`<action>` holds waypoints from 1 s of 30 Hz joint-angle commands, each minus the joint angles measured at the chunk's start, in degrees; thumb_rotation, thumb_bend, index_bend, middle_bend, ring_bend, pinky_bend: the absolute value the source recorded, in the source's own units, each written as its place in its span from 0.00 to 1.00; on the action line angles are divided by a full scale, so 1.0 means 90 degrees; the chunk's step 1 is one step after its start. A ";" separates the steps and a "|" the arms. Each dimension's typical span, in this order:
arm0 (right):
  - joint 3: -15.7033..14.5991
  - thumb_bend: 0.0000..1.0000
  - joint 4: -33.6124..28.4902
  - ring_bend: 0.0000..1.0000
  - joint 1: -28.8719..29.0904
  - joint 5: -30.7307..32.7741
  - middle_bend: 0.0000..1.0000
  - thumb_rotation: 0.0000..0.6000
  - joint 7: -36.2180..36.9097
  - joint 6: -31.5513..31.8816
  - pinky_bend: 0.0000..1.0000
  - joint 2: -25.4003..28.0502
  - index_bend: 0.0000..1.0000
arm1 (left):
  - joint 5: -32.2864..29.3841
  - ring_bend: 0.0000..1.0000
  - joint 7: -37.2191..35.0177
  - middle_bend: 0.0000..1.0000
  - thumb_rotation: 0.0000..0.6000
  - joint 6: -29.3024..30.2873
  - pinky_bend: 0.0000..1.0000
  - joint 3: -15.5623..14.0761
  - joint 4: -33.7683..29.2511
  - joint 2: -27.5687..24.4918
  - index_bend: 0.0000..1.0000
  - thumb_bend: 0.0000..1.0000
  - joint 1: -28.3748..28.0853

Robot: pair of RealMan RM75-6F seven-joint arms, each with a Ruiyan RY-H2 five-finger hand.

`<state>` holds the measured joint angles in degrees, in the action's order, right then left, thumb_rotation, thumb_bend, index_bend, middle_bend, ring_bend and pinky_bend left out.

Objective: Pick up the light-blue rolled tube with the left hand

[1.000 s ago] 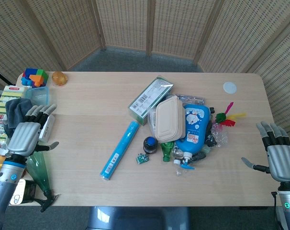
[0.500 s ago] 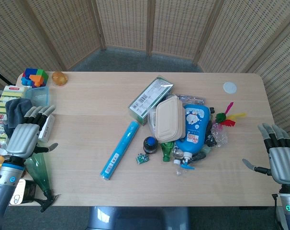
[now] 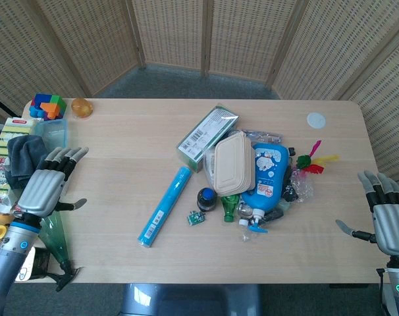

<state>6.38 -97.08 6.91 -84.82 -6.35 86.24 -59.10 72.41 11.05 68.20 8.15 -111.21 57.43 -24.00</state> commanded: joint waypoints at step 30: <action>0.0024 0.15 -0.0280 0.00 -0.0249 0.0041 0.00 0.65 -0.0160 0.0286 0.00 0.0313 0.00 | 0.2763 0.00 -0.1063 0.00 1.00 -0.2553 0.00 -0.0744 0.3260 0.1758 0.01 0.22 -0.2454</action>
<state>6.60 -99.58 4.70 -84.47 -7.80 88.78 -56.31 96.46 1.86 45.64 2.16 -83.22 71.93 -45.08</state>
